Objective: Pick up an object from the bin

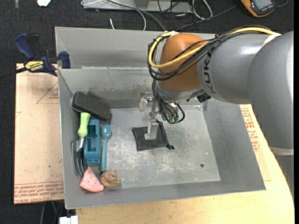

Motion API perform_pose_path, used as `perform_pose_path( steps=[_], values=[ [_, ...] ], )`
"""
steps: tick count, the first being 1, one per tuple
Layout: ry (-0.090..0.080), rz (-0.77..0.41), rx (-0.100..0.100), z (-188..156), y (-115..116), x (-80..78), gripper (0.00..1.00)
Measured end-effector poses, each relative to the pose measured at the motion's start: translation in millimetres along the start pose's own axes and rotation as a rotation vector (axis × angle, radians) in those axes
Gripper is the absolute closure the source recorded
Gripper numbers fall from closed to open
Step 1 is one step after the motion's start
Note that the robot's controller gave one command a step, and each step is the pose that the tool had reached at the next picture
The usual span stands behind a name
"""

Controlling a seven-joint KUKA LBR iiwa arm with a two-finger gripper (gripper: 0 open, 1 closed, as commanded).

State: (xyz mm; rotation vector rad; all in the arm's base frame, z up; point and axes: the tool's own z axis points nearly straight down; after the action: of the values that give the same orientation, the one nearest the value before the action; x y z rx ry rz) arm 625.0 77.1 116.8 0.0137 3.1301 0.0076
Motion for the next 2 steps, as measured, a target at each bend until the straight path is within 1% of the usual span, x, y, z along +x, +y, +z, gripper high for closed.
perform_pose_path(
  steps=[1, 2],
  values=[
    [-0.007, -0.043, -0.003, 9.6, -11.9, -8.7, 0.00],
    [0.000, 0.111, -0.003, 12.6, -35.5, 16.1, 0.00]
  ],
)
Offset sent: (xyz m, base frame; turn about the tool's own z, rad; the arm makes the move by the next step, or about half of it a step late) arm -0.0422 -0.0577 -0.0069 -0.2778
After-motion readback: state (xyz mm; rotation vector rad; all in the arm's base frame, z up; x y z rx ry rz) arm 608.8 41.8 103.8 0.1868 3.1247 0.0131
